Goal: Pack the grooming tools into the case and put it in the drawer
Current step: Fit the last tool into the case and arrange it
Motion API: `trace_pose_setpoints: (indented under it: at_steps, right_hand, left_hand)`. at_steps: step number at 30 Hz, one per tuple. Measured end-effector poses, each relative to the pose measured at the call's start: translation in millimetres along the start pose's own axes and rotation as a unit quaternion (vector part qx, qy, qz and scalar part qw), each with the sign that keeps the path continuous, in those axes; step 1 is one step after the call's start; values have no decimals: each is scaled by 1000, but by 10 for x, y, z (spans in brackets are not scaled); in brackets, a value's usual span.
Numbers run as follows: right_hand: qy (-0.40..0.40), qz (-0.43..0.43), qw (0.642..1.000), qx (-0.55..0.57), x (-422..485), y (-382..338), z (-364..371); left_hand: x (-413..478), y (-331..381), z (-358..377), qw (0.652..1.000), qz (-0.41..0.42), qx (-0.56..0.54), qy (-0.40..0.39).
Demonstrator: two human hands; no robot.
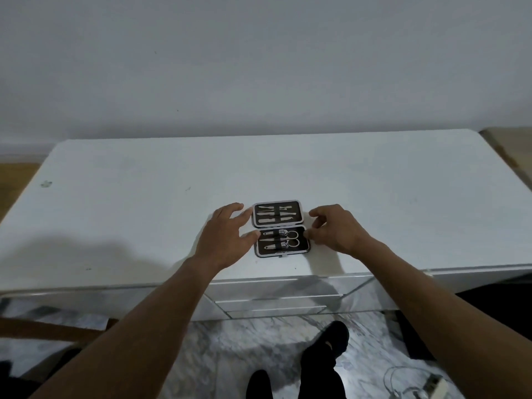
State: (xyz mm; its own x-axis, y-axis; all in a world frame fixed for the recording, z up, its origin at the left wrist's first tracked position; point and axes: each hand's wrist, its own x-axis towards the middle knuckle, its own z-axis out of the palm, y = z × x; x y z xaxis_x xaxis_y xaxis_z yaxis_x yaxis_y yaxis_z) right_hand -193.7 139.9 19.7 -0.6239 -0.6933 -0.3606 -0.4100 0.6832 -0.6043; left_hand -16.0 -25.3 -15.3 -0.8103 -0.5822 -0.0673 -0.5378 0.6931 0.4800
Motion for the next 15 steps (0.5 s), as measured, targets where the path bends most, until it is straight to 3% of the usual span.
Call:
trace_pose_setpoints:
  at_steps: [6,15]
  right_hand:
    - [6,8,1000,16,-81,-39,42]
    - [16,31,997,65,-17,-70,67]
  left_hand:
    - [30,198,-50,991,-103,-59,-55]
    - [123,386,-111,970,-143,-196,-20]
